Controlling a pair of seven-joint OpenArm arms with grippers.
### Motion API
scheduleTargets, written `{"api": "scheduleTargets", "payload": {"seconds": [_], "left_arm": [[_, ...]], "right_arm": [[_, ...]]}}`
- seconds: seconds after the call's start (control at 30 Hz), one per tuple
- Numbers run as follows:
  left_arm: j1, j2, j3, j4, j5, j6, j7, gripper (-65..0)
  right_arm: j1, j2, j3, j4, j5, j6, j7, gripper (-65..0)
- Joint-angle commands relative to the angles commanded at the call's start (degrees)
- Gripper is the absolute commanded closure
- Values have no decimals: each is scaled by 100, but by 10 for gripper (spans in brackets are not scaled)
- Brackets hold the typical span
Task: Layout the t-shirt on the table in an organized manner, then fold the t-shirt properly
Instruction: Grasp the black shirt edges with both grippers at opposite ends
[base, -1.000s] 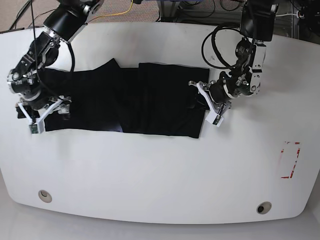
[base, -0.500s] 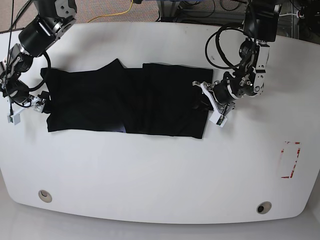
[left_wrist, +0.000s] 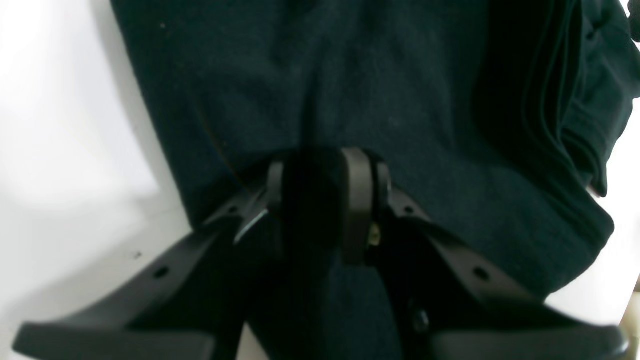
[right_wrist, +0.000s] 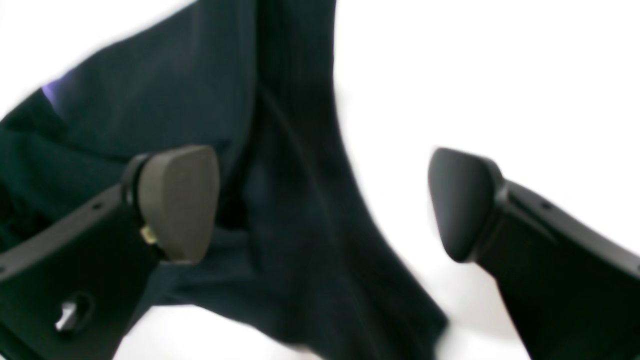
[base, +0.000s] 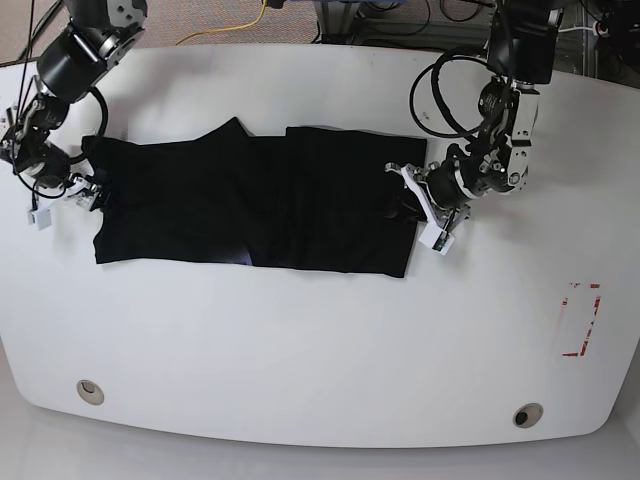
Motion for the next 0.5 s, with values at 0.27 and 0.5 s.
{"api": "scheduleTargets", "payload": {"seconds": [0.27, 0.5], "left_arm": [[9, 18, 9, 0, 0, 0, 0, -132], [18, 26, 18, 0, 0, 0, 0, -132]], "right_arm": [[-281, -431, -229, 563, 193, 0, 9, -650], [-273, -527, -229, 730, 0, 0, 0, -552]]}}
